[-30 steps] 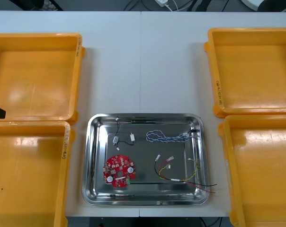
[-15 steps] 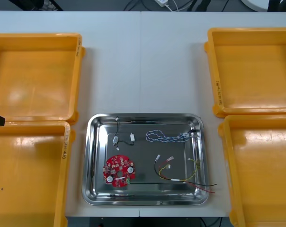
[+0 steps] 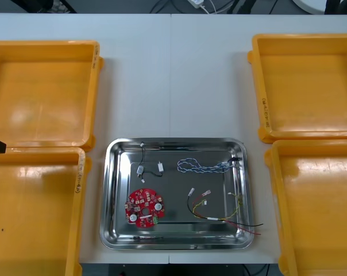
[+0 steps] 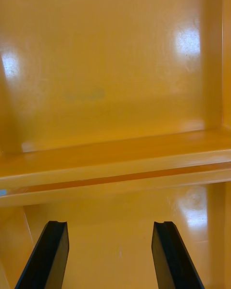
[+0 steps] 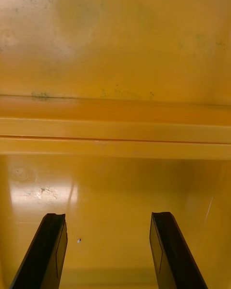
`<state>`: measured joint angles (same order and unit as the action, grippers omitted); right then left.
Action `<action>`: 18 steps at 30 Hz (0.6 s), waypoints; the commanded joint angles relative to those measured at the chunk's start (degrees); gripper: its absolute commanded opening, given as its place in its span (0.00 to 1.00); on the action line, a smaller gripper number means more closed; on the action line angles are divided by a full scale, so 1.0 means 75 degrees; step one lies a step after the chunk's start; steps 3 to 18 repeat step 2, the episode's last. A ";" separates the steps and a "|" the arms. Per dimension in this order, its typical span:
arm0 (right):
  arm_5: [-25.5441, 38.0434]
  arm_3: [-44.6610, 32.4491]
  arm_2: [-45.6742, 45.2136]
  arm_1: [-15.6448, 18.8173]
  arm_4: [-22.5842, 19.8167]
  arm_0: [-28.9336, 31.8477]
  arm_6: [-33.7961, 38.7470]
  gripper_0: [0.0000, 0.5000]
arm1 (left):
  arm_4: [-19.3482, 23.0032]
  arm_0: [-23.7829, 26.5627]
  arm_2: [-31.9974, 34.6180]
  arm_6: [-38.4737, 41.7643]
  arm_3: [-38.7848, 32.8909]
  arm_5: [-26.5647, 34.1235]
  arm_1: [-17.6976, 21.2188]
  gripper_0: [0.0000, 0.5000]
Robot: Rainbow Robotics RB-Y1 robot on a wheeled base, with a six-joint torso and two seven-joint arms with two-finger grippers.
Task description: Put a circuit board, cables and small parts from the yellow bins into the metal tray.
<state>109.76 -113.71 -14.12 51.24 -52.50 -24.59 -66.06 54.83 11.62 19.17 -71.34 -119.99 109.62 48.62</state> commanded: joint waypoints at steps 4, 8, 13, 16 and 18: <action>0.0032 -0.0179 -0.0273 0.0352 -0.0055 -0.0002 0.0218 1.00 | -0.0010 -0.0131 0.0234 -0.0472 -0.0044 0.0051 -0.0026 1.00; 0.0032 -0.0179 -0.0273 0.0352 -0.0055 -0.0002 0.0218 1.00 | -0.0010 -0.0131 0.0234 -0.0472 -0.0044 0.0051 -0.0026 1.00; 0.0032 -0.0179 -0.0273 0.0352 -0.0055 -0.0002 0.0218 1.00 | -0.0010 -0.0131 0.0234 -0.0472 -0.0044 0.0051 -0.0026 1.00; 0.0032 -0.0179 -0.0273 0.0352 -0.0055 -0.0002 0.0218 1.00 | -0.0010 -0.0131 0.0234 -0.0472 -0.0044 0.0051 -0.0026 1.00; 0.0032 -0.0179 -0.0273 0.0352 -0.0055 -0.0002 0.0218 1.00 | -0.0010 -0.0131 0.0234 -0.0472 -0.0044 0.0051 -0.0026 1.00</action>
